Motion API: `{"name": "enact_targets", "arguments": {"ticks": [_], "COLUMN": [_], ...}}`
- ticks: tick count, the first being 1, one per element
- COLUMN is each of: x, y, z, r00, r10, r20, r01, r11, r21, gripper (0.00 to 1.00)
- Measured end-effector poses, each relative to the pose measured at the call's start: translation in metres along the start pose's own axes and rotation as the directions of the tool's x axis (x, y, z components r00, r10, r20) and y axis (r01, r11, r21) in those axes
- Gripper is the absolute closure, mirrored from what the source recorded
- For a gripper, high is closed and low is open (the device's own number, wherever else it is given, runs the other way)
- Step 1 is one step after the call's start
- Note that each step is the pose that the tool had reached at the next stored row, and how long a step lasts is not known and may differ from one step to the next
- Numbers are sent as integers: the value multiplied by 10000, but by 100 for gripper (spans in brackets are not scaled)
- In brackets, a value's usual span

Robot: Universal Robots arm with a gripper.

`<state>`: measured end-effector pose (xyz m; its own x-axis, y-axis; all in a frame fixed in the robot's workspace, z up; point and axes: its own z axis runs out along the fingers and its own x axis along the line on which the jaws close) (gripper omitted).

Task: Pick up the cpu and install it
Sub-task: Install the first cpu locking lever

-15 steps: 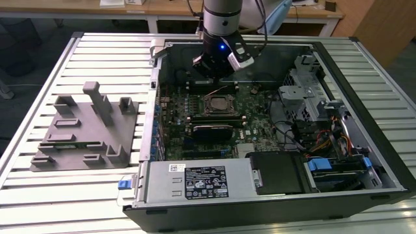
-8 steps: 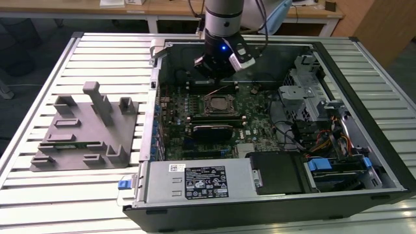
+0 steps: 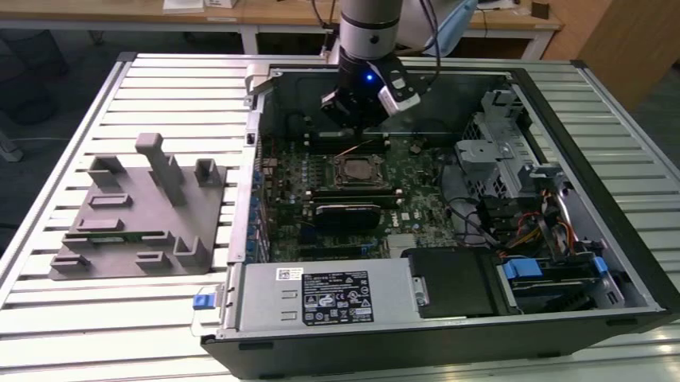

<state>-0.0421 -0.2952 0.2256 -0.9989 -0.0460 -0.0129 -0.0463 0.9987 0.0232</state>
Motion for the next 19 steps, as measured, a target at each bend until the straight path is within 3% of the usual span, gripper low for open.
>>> {"name": "enact_targets", "arguments": {"ticks": [19], "x": [-95], "y": [3], "z": [100], "r00": [10000], "r10": [1], "r20": [-2], "r01": [-1], "r11": [10000], "r21": [44], "gripper": [89]}}
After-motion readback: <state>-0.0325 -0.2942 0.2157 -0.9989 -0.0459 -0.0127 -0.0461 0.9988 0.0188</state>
